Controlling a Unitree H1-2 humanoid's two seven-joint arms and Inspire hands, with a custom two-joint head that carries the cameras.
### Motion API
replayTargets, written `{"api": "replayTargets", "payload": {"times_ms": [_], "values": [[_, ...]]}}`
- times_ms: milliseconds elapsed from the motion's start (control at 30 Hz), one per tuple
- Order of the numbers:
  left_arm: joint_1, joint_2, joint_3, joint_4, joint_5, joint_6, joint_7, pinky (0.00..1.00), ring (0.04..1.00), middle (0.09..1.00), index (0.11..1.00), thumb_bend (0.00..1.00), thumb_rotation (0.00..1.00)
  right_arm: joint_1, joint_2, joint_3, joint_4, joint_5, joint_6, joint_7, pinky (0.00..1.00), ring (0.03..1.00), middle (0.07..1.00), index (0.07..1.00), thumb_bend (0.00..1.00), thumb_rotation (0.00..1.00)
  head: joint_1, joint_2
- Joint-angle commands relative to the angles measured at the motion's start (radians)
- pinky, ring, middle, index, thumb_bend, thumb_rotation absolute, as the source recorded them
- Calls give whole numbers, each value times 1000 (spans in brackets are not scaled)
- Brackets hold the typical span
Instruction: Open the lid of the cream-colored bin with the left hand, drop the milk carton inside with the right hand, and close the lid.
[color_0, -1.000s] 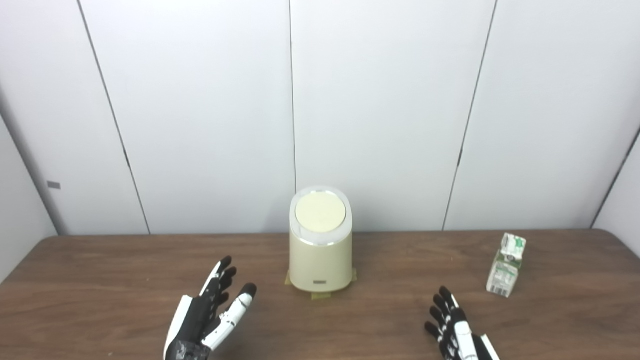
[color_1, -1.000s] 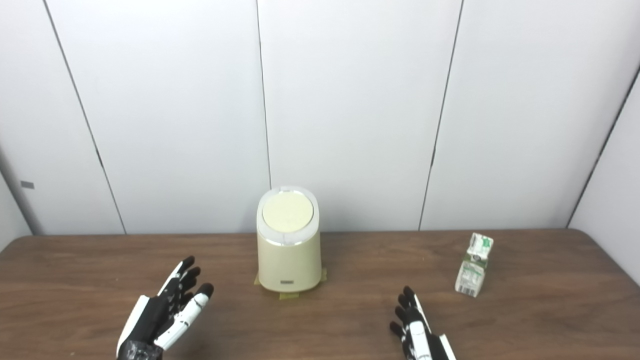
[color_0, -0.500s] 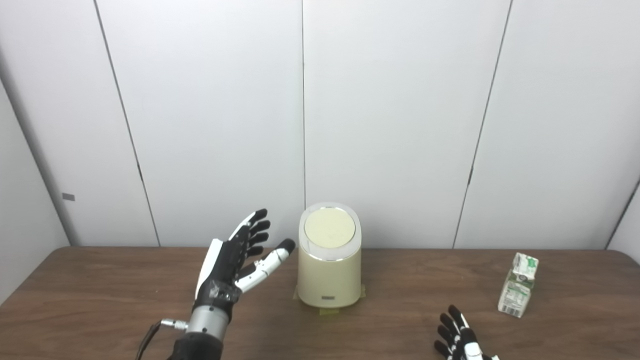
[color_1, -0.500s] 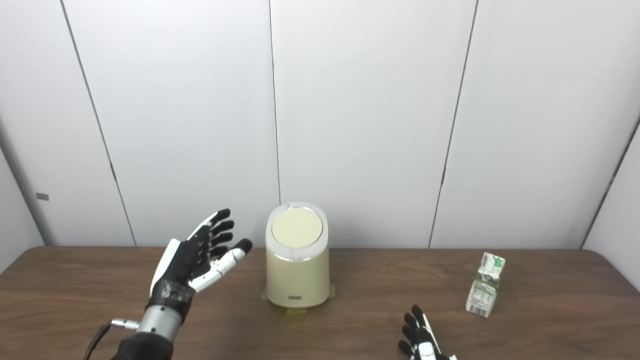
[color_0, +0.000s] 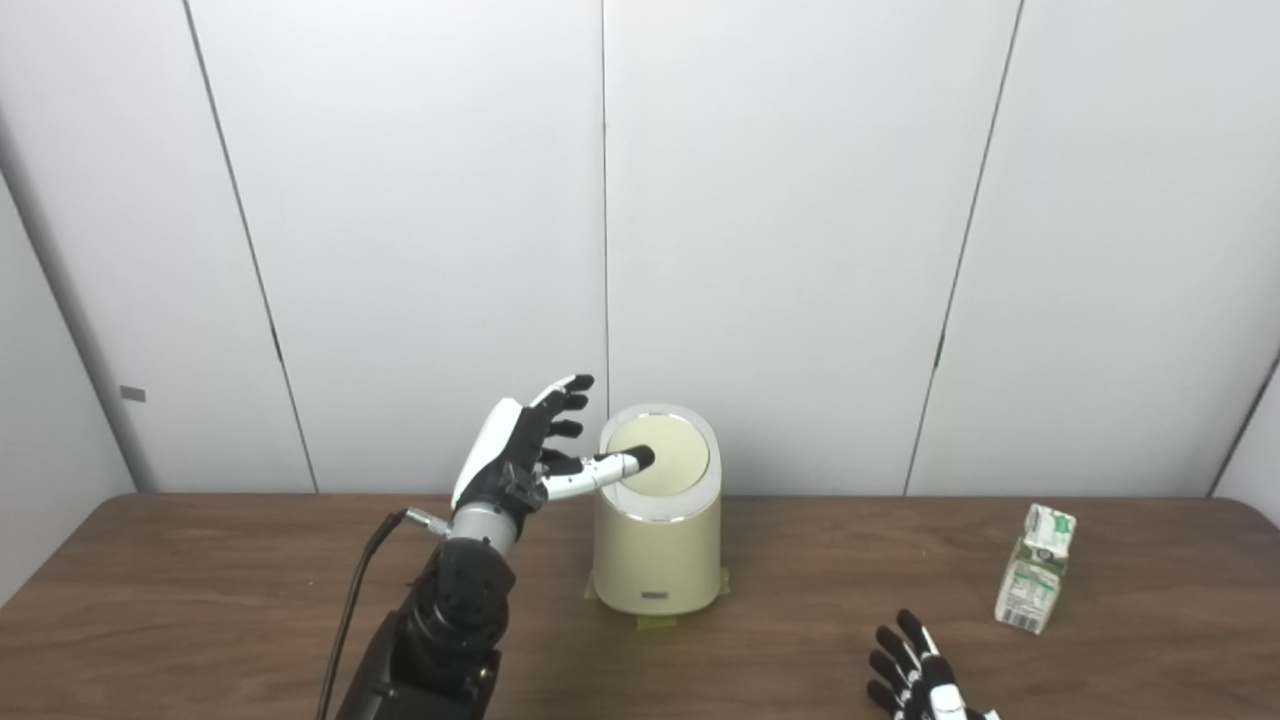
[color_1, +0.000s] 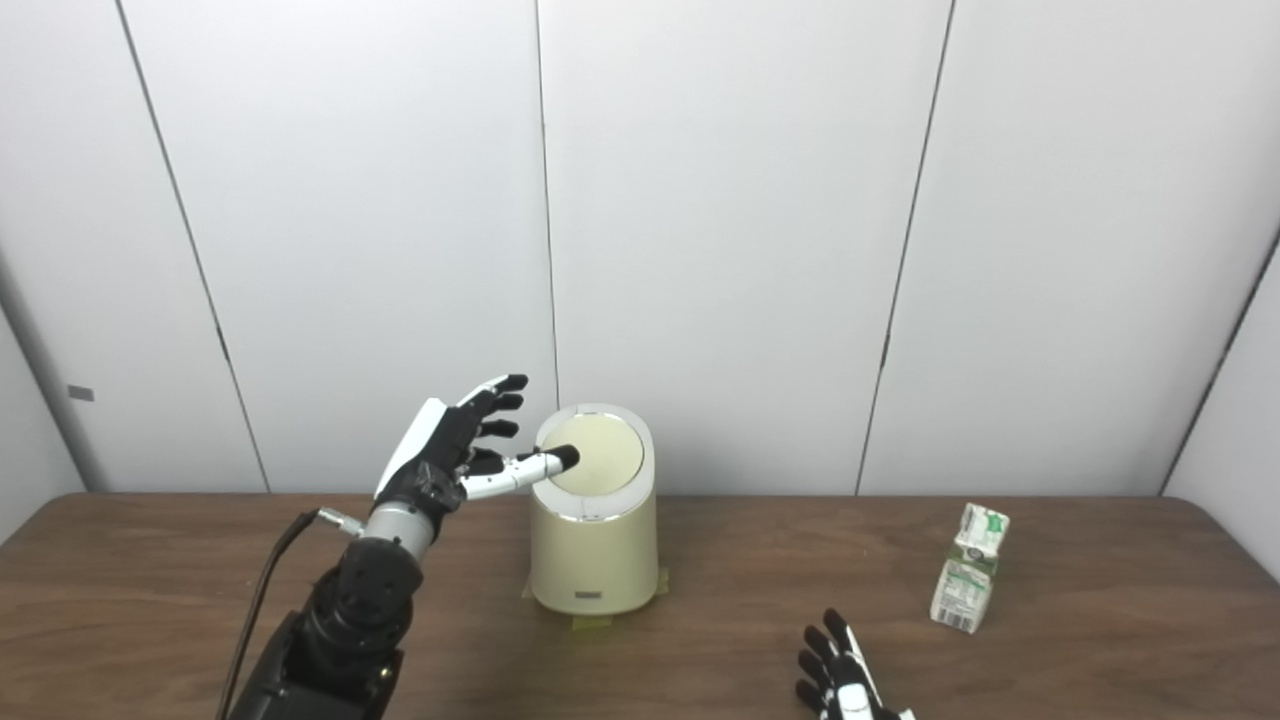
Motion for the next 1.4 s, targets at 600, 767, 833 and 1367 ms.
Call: {"api": "replayTargets", "payload": {"times_ms": [600,767,833,1367], "values": [[-232,40,-162,285,225,-34,83,686,820,861,870,916,144,8,16,37,-81,5,55,-3,877,905,898,976,629,999,-6,45],[-232,41,-183,303,248,-33,94,687,812,870,884,918,88,11,23,41,-101,-2,66,-15,856,891,885,971,632,996,-9,55],[-231,46,-201,307,270,-31,96,677,806,871,889,918,77,14,23,46,-107,-9,63,-16,850,887,882,969,640,997,-9,58],[-233,87,-320,246,452,9,21,748,819,879,876,1000,0,7,34,47,-149,29,111,-18,834,887,880,976,667,1000,-3,119]]}}
